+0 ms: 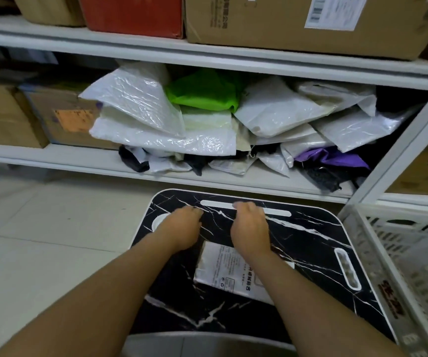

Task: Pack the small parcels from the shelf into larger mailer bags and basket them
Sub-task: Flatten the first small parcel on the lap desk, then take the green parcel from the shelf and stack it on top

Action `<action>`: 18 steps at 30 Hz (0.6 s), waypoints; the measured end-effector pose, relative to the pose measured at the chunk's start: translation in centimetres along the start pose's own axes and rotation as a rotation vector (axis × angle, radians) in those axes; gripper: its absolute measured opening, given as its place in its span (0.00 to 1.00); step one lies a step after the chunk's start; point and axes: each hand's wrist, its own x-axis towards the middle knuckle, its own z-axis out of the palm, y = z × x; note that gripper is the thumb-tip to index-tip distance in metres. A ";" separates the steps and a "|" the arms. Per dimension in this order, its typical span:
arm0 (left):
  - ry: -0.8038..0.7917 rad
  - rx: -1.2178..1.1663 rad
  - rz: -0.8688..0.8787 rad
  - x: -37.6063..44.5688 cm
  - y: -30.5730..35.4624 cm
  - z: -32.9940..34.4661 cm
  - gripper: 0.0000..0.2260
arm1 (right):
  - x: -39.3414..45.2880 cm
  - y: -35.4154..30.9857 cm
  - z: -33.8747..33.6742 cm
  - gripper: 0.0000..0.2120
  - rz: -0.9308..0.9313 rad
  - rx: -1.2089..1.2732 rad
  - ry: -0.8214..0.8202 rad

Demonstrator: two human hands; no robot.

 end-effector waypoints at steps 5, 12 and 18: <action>0.280 -0.070 -0.034 2.8 -2.6 -5.6 0.22 | 8.8 -6.7 -2.0 0.18 0.021 0.311 0.096; 0.429 -0.102 -0.041 8.2 -4.8 -9.8 0.26 | 21.7 -12.1 -2.3 0.26 0.164 0.872 0.039; 0.413 -0.083 -0.049 9.8 -5.1 -9.1 0.26 | 26.5 -12.4 -2.5 0.26 0.463 1.383 -0.033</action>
